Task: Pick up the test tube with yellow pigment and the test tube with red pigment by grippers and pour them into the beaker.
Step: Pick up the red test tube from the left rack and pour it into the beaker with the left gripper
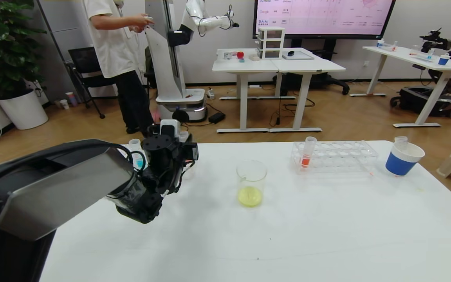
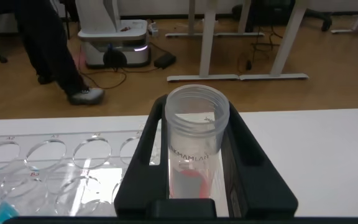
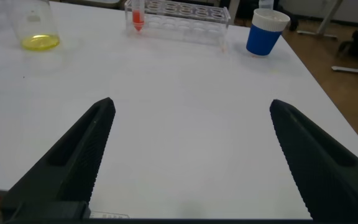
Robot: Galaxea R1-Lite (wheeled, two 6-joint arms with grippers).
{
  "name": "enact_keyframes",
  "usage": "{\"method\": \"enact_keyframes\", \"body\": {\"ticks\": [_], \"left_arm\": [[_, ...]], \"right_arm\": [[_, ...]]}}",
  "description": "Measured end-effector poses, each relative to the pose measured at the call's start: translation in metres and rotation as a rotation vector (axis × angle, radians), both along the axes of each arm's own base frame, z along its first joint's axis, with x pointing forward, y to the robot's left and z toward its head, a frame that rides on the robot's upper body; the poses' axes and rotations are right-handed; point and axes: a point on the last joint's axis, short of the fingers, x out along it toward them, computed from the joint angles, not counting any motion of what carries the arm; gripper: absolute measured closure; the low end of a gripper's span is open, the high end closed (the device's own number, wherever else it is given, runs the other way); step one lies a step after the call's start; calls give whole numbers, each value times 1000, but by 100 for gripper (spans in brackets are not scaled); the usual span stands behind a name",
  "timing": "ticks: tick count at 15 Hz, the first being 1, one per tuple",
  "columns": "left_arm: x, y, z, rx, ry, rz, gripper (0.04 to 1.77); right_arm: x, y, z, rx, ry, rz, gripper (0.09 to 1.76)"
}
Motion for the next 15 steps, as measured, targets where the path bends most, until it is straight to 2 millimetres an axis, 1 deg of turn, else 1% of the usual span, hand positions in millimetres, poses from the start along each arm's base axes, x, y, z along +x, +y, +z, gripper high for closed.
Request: {"method": "enact_keyframes", "body": {"ticks": [6, 10, 12, 15], "left_arm": [[5, 1, 50, -7, -33, -2, 132], [3, 0, 60, 17, -58, -56, 132], [2, -5, 62, 57, -73, -169, 131], [-1, -13, 65, 146, -122, -403, 132]], "right_arm": [[0, 0, 0, 0, 0, 0, 11], [0, 0, 0, 0, 0, 0, 11], [0, 0, 0, 0, 0, 0, 11], [0, 0, 0, 0, 0, 0, 11]]}}
